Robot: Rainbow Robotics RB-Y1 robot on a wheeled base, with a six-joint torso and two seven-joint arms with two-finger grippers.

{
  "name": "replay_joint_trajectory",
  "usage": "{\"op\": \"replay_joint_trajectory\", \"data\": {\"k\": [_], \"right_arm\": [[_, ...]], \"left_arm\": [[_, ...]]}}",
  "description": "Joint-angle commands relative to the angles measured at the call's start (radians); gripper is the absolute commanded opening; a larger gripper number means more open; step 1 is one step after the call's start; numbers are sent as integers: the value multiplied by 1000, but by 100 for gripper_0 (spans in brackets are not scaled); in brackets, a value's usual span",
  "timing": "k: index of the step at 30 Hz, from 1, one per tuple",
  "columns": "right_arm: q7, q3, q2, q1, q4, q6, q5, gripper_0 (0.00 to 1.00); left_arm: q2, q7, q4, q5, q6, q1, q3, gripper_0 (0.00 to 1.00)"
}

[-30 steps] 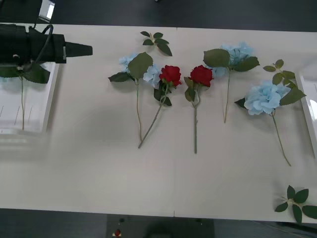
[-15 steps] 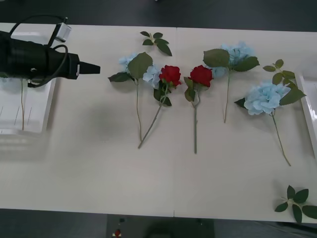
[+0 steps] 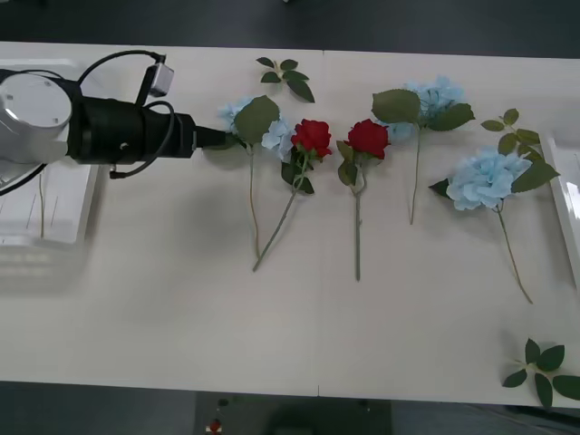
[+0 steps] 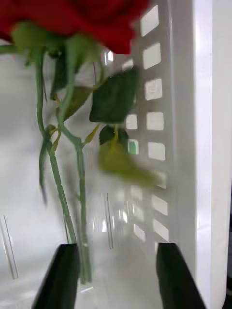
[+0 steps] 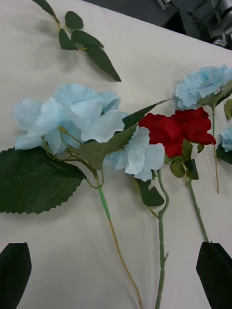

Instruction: Put the red flowers into the right box and the blue flowers into the left box

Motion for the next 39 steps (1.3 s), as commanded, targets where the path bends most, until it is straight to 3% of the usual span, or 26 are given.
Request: {"op": "replay_joint_trajectory", "data": {"k": [1, 9, 14, 18, 22, 27, 33, 39], "right_arm": [[59, 3, -45, -75, 9, 72, -5, 82], [95, 2, -171, -273, -105, 447, -62, 82], [95, 2, -245, -354, -250, 579, -138, 82], [92, 5, -285, -354, -392, 633, -238, 82], [95, 57, -286, -302, -494, 615, -425, 82], [112, 189, -231, -248, -566, 489, -599, 85], [136, 329, -151, -230, -642, 300, -574, 86], [135, 381, -62, -216, -622, 185, -496, 86]], "left_arm": [[22, 103, -29, -4, -65, -75, -64, 100], [7, 218, -23, -30, -188, -168, -267, 100], [-59, 219, 49, -63, -188, -174, -282, 100], [-126, 221, 123, -107, -188, -184, -282, 100], [-185, 221, 190, -127, -188, -200, -282, 100], [-260, 224, 276, -170, -188, -220, -282, 100], [-321, 227, 359, -199, -188, -240, -288, 100], [-356, 229, 428, -210, -188, -266, -343, 100]]}}
